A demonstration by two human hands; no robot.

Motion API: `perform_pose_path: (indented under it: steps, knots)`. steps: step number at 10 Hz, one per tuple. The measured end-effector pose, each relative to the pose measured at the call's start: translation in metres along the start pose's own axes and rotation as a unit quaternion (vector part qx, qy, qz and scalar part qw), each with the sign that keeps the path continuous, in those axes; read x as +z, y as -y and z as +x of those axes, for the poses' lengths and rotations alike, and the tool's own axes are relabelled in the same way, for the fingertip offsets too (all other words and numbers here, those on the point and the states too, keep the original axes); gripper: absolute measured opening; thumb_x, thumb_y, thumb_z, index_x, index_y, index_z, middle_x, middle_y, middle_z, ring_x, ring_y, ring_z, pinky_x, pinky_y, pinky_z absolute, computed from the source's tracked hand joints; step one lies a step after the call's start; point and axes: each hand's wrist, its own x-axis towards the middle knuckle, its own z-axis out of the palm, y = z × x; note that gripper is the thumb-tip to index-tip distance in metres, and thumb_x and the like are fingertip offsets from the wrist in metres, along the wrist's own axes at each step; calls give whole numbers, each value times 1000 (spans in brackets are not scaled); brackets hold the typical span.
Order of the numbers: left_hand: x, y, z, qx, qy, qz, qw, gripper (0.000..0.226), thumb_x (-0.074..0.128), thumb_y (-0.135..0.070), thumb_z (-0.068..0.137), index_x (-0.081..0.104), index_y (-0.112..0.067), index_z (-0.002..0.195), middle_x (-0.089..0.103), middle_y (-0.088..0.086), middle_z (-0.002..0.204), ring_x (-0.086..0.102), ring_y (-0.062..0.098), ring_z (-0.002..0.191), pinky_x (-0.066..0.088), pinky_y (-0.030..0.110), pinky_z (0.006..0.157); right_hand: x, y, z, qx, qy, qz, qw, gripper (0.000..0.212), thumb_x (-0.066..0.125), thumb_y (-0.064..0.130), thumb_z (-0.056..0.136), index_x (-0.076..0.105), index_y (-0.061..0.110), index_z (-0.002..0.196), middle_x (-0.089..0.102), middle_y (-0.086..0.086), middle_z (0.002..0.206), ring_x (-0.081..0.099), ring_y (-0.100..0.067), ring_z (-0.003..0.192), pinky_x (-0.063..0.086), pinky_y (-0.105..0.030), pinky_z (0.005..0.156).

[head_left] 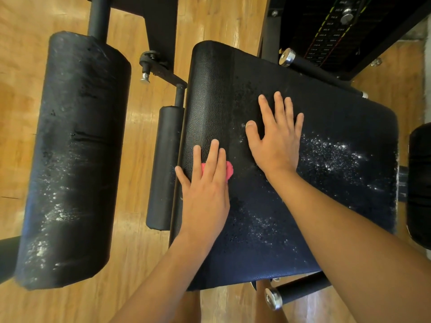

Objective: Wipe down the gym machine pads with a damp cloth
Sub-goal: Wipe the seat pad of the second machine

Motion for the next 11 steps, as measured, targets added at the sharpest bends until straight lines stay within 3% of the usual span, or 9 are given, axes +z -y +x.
perform_pose_path:
  steps: [3,7,10,11]
  knots:
    - [-9,4,30,36,-16,45,998,59,31,-26,105,25,-12,161,7,3,172,-1,32,158,4,69,120,1,-1,1,-1,-3,-3,1000,63,31,54,102,28,32,161,18,-3,171,7,-24,159,5,-55,127]
    - [9,8,-30,28,2,9,1000,64,44,-19,102,23,-13,162,5,-2,172,-5,30,158,15,78,114,0,-1,0,0,1,-2,1000,62,32,54,103,28,32,161,18,-3,171,7,-24,159,4,-55,127]
    - [1,6,-3,46,-18,23,999,59,39,-23,105,26,-10,161,8,3,172,0,33,158,1,68,119,-2,1,-1,1,2,0,1000,63,32,54,103,28,32,161,17,-3,171,6,-24,159,4,-55,128]
    - [2,7,-8,47,-18,24,998,61,38,-21,103,24,-10,161,6,3,172,-2,33,158,6,72,117,-1,1,0,-1,-2,4,1000,62,32,53,102,29,32,161,18,-3,171,7,-24,159,4,-55,128]
